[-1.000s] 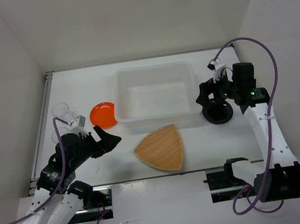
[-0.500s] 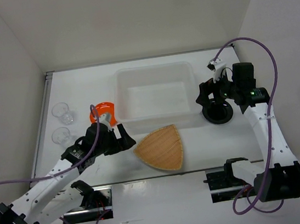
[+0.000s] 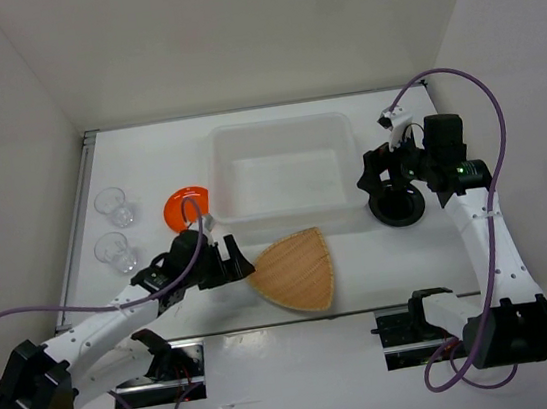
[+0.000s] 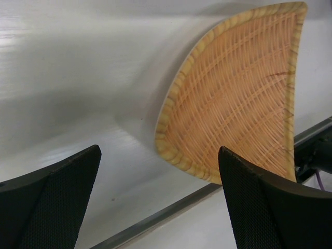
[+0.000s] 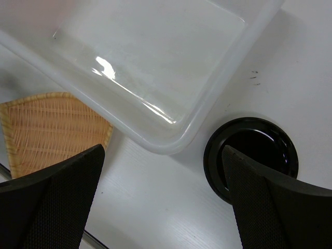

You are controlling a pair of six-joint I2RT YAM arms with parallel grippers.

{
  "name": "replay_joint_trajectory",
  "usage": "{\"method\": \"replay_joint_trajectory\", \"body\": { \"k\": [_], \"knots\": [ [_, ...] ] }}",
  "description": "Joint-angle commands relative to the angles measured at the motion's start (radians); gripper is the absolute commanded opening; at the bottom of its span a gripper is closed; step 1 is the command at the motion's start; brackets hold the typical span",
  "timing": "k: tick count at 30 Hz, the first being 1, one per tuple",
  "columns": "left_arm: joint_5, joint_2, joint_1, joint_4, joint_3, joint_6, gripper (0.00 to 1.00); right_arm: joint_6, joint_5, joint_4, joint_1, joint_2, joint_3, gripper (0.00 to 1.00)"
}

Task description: Place the mixed dishes into the plastic bin

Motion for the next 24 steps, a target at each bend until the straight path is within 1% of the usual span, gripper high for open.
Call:
{"method": "replay_joint_trajectory", "body": {
  "k": [1, 6, 12, 17, 24],
  "knots": [
    [0.071, 0.023, -0.004, 0.159, -0.013, -0.001, 1.0, -0.003, -0.01, 0.027, 0.002, -0.001, 0.001, 0.98],
    [0.105, 0.046, -0.004, 0.227, -0.031, -0.01, 1.0, -0.003, -0.019, 0.027, 0.002, -0.001, 0.001, 0.98],
    [0.159, 0.155, -0.004, 0.306, -0.041, -0.02, 1.0, -0.003, -0.02, 0.027, 0.002, -0.001, 0.001, 0.98],
    [0.17, 0.227, -0.004, 0.343, -0.05, -0.01, 1.0, -0.003, -0.02, 0.027, 0.002, -0.001, 0.001, 0.98],
    [0.217, 0.269, -0.004, 0.43, -0.059, -0.01, 1.0, -0.012, -0.02, 0.027, 0.002, -0.001, 0.001, 0.98]
  ]
}}
